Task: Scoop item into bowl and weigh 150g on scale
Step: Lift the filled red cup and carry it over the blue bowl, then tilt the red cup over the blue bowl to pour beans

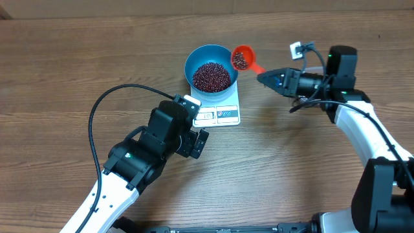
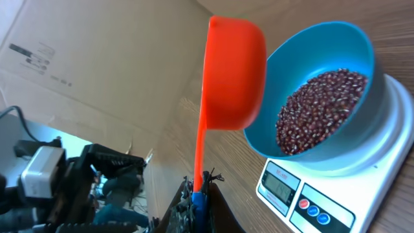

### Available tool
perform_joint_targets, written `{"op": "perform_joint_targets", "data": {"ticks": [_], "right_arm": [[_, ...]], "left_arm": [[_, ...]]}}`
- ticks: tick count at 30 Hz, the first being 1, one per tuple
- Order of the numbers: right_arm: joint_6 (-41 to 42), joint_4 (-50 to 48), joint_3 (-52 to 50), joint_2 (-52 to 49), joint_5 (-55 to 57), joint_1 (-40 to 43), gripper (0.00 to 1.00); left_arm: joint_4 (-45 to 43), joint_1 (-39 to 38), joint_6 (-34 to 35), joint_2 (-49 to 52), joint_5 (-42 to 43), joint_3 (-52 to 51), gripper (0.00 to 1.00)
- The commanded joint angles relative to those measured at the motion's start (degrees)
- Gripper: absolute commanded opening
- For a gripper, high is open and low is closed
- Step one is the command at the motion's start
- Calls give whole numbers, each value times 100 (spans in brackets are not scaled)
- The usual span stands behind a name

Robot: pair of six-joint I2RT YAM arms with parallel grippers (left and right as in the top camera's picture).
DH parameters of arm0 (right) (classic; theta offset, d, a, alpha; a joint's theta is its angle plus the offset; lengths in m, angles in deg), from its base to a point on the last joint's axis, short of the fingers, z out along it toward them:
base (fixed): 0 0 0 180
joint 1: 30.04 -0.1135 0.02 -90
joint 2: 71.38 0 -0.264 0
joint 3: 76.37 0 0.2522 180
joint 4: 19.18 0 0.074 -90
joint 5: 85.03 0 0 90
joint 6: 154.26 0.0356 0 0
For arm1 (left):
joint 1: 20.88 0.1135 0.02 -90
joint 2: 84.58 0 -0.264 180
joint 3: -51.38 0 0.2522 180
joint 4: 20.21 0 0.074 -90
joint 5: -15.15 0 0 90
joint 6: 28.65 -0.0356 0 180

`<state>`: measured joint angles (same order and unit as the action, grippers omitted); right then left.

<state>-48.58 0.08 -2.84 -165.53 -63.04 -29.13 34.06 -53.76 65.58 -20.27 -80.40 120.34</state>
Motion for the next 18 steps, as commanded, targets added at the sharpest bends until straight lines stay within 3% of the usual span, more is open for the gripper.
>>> {"op": "perform_joint_targets", "data": {"ticks": [1,10,18], "right_arm": [[103,-52,-2,-11,374,-181,4],[9,-79,-2,-11,1139,-535,4],[-1217,-74,-2,-11,1311,-621,4]], "left_arm": [[-22,24,-103,20,70,2,100],[-22,24,-103,20,70,2,100],[-22,24,-103,20,70,2,100]]}}
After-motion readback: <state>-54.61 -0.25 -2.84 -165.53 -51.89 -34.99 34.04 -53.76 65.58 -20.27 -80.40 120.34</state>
